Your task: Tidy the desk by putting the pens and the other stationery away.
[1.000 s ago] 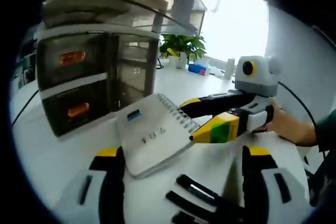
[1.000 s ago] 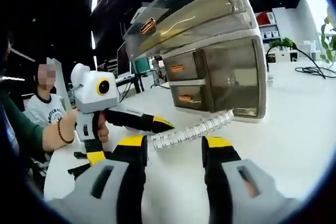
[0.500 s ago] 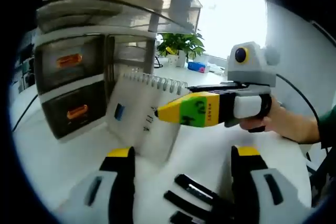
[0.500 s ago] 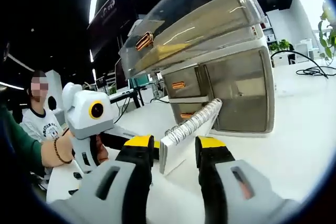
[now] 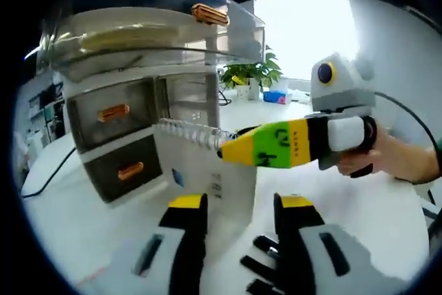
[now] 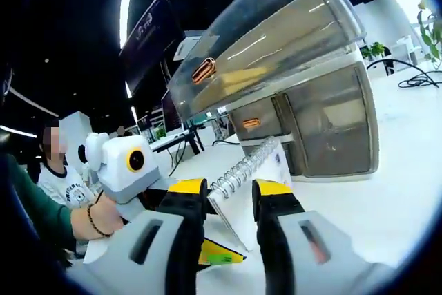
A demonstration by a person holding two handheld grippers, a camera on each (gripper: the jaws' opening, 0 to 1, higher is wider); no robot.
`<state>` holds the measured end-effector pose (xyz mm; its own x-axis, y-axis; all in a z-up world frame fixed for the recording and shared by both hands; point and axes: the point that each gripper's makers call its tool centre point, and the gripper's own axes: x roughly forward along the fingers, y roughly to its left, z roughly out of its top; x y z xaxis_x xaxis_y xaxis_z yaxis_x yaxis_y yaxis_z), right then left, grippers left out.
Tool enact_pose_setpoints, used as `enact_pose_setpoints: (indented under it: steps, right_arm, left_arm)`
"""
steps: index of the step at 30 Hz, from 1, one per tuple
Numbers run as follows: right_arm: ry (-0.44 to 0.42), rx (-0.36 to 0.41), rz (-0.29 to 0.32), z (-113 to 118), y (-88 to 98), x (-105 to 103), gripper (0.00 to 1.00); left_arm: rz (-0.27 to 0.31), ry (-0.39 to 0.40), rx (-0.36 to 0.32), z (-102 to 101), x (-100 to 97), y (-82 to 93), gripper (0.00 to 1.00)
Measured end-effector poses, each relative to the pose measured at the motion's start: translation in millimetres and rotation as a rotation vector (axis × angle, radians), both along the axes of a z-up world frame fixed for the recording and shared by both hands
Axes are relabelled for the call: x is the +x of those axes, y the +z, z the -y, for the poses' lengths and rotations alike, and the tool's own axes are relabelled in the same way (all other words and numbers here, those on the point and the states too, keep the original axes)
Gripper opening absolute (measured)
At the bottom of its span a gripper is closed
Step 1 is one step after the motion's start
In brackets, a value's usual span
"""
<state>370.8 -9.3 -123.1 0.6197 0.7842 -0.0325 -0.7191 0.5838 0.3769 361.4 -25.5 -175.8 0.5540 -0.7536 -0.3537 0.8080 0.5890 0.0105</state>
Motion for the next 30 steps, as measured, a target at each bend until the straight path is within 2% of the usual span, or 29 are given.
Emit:
enact_pose_setpoints:
  steps: [2,3,6,7,8,9,11,13,15,16,17,19,20,22,25,27,28,30]
  right_arm:
    - [-0.016,0.0,-0.081,-1,-4.2,4,0.28]
    - [-0.021,0.024,-0.11,-3,-3.2,2,0.28]
    - [-0.061,0.028,-0.176,-5,-6.6,0,0.28]
    - [-0.094,0.093,-0.241,-5,-6.8,2,0.27]
    - [-0.102,0.139,-0.286,-6,-7.0,4,0.27]
    - [-0.123,0.184,-0.324,-5,-7.7,7,0.27]
    - [-0.157,0.268,-0.382,-4,-7.2,9,0.27]
    - [-0.169,0.313,-0.42,-4,-6.7,10,0.26]
    - [-0.148,0.322,-0.438,-10,-5.9,10,0.26]
    - [-0.111,0.321,-0.447,-16,-4.0,7,0.21]
    - [-0.026,0.393,-0.453,-29,7.9,3,0.18]
    - [0.024,0.445,-0.556,-41,6.1,1,0.18]
    - [0.016,0.449,-0.557,-41,5.7,5,0.18]
    - [0.0,0.408,-0.521,-40,3.4,11,0.18]
    - [-0.012,0.404,-0.493,-31,4.1,8,0.19]
    - [-0.044,0.349,-0.44,-13,2.2,11,0.18]
    - [-0.071,0.32,-0.406,3,-0.2,14,0.19]
    - [-0.129,0.322,-0.383,26,-0.9,21,0.19]
  left_arm:
    - [0.002,0.004,0.007,2,0.8,-1.3,0.52]
    - [-0.003,0.008,0.014,4,2.3,-2.1,0.56]
    - [0.001,0.028,0.058,5,5.3,-3.7,0.57]
    - [0.002,0.035,0.055,5,6.6,-3.4,0.56]
    - [-0.016,0.065,0.032,6,10.8,-2.4,0.56]
    - [-0.017,0.059,0.038,7,12.1,-1.9,0.58]
    - [-0.026,0.089,0.038,4,15.0,-1.4,0.57]
    - [-0.024,0.092,0.032,1,14.1,0.1,0.58]
    - [-0.041,0.101,0.02,-2,13.9,0.7,0.58]
    - [-0.059,0.092,0.014,-3,11.8,0.2,0.59]
    - [-0.097,0.077,-0.018,-2,8.3,-1.1,0.57]
    - [-0.114,0.071,-0.062,-3,8.7,-0.8,0.51]
    - [-0.147,0.086,-0.039,-8,8.2,-7.3,0.49]
    - [-0.113,0.099,-0.042,-9,12.7,-6.7,0.48]
    - [-0.138,0.114,-0.067,-9,14.1,-7.7,0.35]
    - [-0.177,0.111,-0.135,-4,13.8,-5.8,0.31]
    - [-0.199,0.105,-0.147,-4,12.7,-6.5,0.3]
    - [-0.223,0.102,-0.175,-3,13.8,-6.1,0.28]
